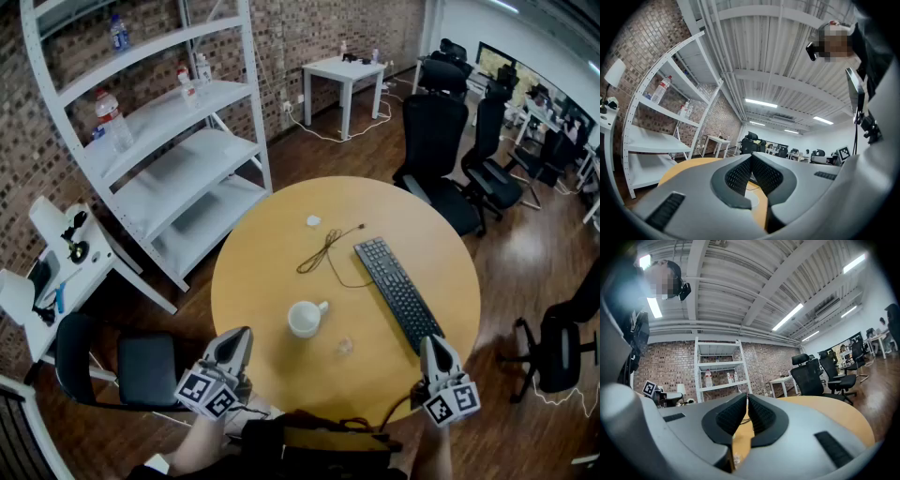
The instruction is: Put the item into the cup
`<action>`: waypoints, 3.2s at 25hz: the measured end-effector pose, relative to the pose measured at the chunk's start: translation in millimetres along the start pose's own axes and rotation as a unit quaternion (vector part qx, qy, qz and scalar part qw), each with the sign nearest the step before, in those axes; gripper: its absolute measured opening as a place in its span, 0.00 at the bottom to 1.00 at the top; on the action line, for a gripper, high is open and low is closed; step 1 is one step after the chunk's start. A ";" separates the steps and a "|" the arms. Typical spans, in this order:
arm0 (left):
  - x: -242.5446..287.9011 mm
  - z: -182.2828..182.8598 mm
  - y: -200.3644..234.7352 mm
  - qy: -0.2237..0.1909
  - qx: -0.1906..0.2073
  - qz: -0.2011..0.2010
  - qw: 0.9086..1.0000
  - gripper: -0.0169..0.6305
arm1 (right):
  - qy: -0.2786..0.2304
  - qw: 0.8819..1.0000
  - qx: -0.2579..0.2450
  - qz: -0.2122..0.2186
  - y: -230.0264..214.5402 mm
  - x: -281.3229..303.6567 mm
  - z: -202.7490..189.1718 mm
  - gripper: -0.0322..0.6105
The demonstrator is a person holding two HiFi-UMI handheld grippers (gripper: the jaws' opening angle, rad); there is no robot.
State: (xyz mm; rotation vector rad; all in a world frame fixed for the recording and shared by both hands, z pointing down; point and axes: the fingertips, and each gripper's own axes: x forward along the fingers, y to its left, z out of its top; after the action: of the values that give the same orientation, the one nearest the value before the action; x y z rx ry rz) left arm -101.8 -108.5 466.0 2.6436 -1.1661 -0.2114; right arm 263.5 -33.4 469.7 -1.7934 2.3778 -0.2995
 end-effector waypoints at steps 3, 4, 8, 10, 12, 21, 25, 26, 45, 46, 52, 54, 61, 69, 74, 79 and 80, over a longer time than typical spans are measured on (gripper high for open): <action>-1.1 2.3 5.1 0.001 0.005 0.007 1.000 0.03 | 0.016 1.000 -0.014 0.002 5.8 9.3 -10.0 0.08; -1.4 3.3 6.2 0.001 0.007 0.009 1.000 0.03 | 0.025 1.000 -0.019 0.004 7.5 12.8 -15.0 0.10; -4.0 -3.8 8.8 0.008 -0.002 0.009 1.000 0.03 | 0.067 0.997 -0.033 0.018 22.7 29.8 -37.8 0.13; -5.3 -8.2 11.0 0.012 -0.007 0.007 1.000 0.03 | 0.102 0.994 -0.041 0.029 32.0 39.8 -59.4 0.21; -6.8 -10.1 14.0 0.016 -0.010 0.009 1.000 0.03 | 0.141 0.988 -0.055 0.040 38.2 49.6 -86.8 0.27; -20.7 -4.5 32.2 0.030 -0.006 0.030 0.999 0.03 | 0.275 0.956 -0.068 0.070 58.9 86.7 -185.6 0.27; -36.2 -7.7 52.9 0.046 0.000 0.047 0.998 0.03 | 0.311 0.947 -0.053 0.055 55.6 100.3 -220.2 0.27; -40.2 -9.4 58.6 0.052 0.000 0.051 0.997 0.03 | 0.318 0.945 -0.055 0.048 54.7 101.1 -226.8 0.27; -35.1 -4.3 72.9 0.060 0.011 0.043 0.997 0.03 | 0.298 0.951 -0.081 0.012 46.1 112.9 -210.1 0.06; -34.6 -5.7 72.4 0.059 0.009 0.043 0.997 0.03 | 0.286 0.954 -0.085 0.018 48.4 117.8 -196.6 0.06; -27.7 -3.6 72.7 0.034 -0.004 0.040 0.999 0.03 | 0.216 0.967 -0.119 0.062 77.8 156.1 -118.5 0.07; -27.6 -1.4 73.2 0.026 -0.004 0.042 0.999 0.03 | 0.201 0.967 -0.130 0.083 93.3 165.8 -101.2 0.07; -40.3 12.9 94.2 -0.003 -0.007 0.062 0.998 0.03 | 0.186 0.962 -0.148 0.136 143.1 196.4 -95.7 0.07; -68.9 16.6 119.2 -0.004 -0.006 0.098 0.995 0.03 | 0.217 0.950 -0.170 0.147 163.2 208.8 -118.9 0.07; -82.8 17.0 126.8 -0.007 -0.006 0.121 0.993 0.03 | 0.234 0.947 -0.160 0.150 160.2 211.9 -133.6 0.10; -87.0 8.0 126.8 0.002 -0.013 0.122 0.992 0.03 | 0.233 0.948 -0.157 0.150 157.9 211.6 -136.6 0.10; -87.2 7.3 126.6 0.002 -0.014 0.122 0.992 0.03 | 0.229 0.949 -0.156 0.149 157.7 210.6 -134.5 0.10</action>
State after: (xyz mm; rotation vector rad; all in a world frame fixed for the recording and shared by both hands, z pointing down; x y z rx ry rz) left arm -251.3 -127.6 497.3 2.4477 -1.4579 -0.1739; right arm 26.8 -184.6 561.5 -1.5721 3.1344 -0.3477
